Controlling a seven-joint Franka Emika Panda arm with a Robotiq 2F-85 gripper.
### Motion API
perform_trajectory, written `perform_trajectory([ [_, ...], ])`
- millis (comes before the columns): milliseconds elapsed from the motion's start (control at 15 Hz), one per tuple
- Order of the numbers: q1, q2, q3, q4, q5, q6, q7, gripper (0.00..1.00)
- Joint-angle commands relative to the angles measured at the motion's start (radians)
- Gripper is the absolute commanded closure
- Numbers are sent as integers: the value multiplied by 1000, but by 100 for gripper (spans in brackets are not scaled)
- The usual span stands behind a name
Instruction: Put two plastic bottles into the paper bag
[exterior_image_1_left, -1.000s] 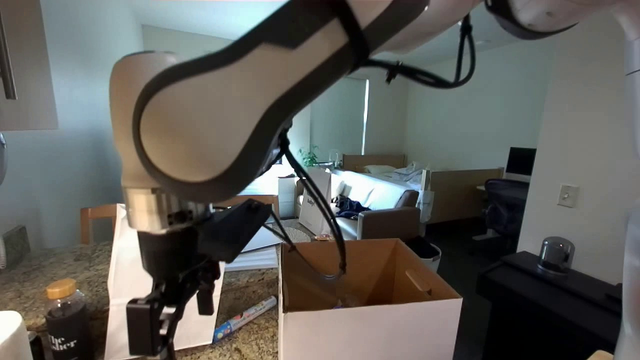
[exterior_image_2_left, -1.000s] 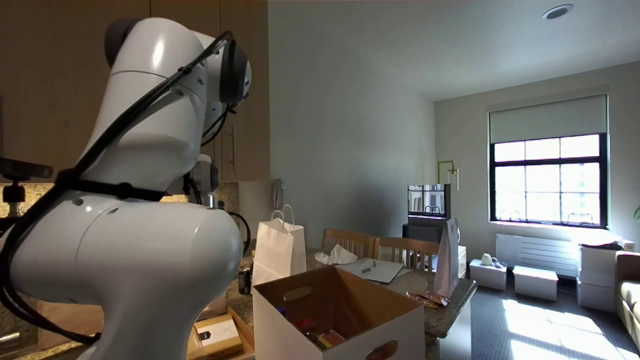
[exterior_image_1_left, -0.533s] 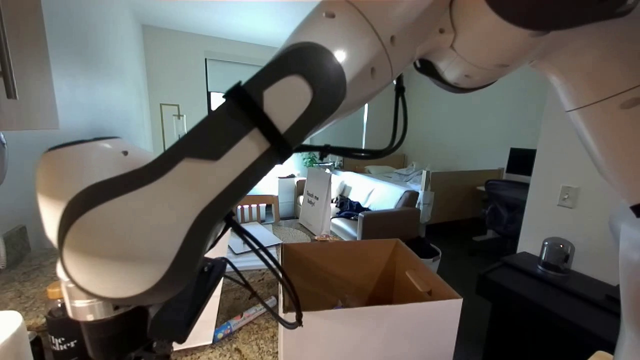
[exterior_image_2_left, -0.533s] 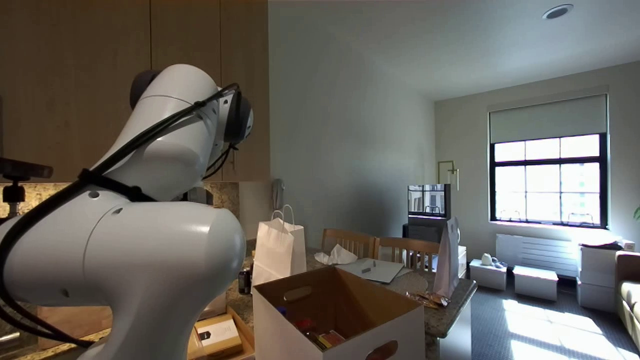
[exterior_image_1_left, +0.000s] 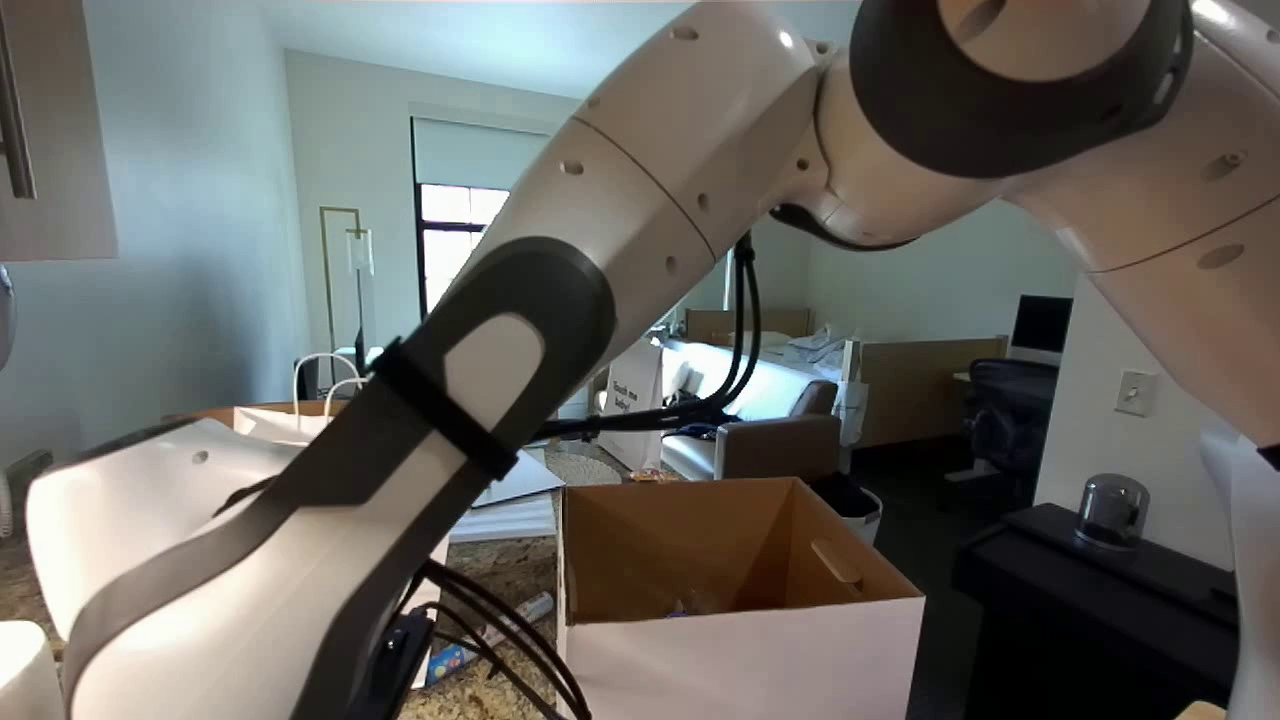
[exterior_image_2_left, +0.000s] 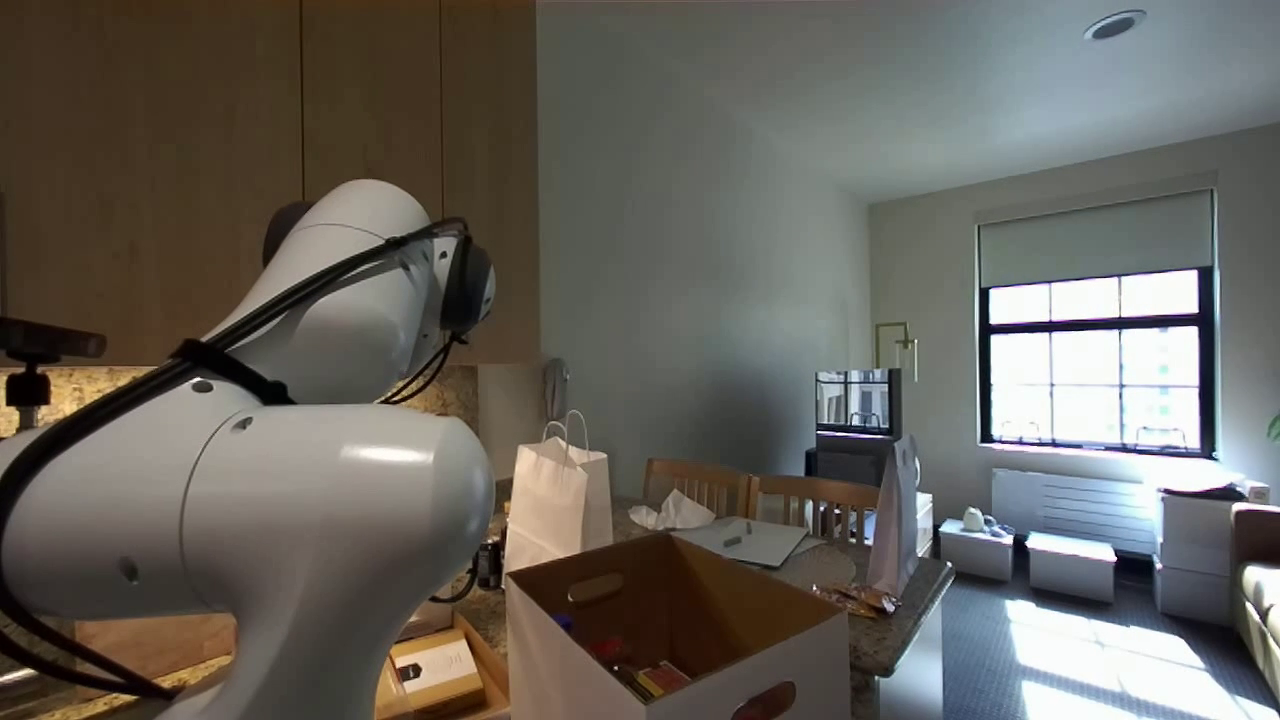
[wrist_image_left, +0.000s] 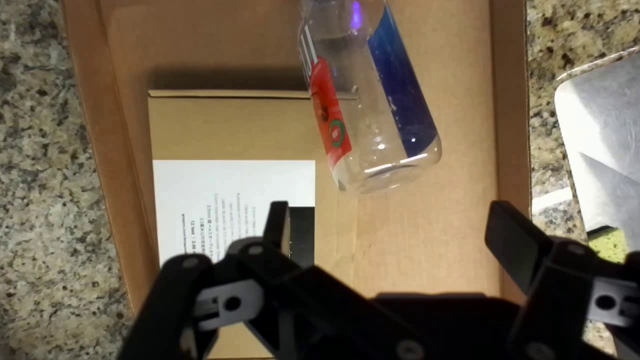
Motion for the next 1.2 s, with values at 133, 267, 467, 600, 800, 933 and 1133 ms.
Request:
perform_trajectory([
  [133,27,11,-16,-64,-1,97,-12,0],
  [267,37,11,-22,-97,-6,129,-6,0],
  [467,64,9,-52,-159,-23,190,26,0],
  [600,85,10,-79,-188,-37,221,31,0],
  [800,117,14,-122,-214,-57,260,47,0],
  [933,141,20,-153,-219,-70,288,79,8],
  [1133,149,33,-171,-214,-55,327,86,40],
])
